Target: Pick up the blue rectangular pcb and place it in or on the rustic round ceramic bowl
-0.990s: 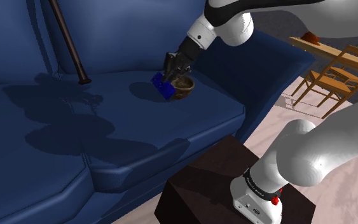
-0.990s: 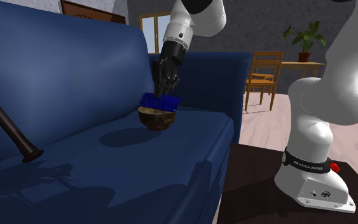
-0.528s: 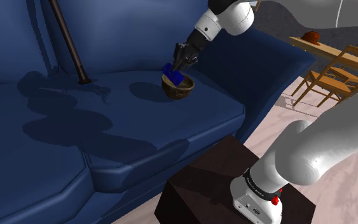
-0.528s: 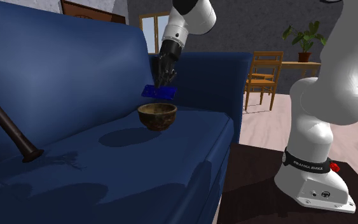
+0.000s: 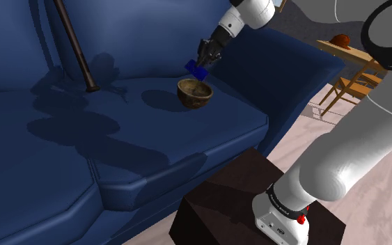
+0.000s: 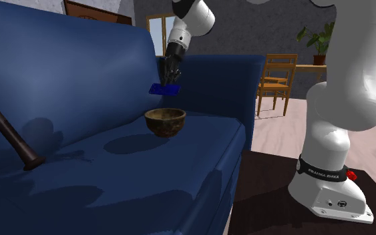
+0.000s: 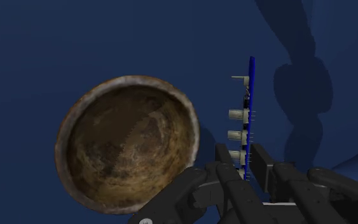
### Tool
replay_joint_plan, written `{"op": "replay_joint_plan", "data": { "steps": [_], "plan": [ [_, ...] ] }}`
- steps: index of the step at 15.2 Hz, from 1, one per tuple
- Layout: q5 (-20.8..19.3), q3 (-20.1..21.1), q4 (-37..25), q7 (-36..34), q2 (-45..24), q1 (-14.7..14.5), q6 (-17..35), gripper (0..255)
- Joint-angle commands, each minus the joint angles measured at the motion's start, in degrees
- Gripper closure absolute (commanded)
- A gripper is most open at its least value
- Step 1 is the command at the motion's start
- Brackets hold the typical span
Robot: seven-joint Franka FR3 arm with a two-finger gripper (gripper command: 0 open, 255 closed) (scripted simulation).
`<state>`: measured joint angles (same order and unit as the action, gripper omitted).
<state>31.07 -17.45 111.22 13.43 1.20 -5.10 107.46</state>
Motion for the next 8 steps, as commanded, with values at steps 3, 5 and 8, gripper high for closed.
{"op": "replay_joint_plan", "data": {
  "steps": [3, 5, 8],
  "plan": [
    [1.4, -2.6, -9.2, 3.8, -7.0, 2.8, -5.2, 255],
    [2.0, -3.2, -12.4, 4.8, -9.4, 3.9, -6.9, 255],
    [2.4, -3.1, -10.6, 5.8, -9.7, 3.8, -5.1, 255]
  ]
}}
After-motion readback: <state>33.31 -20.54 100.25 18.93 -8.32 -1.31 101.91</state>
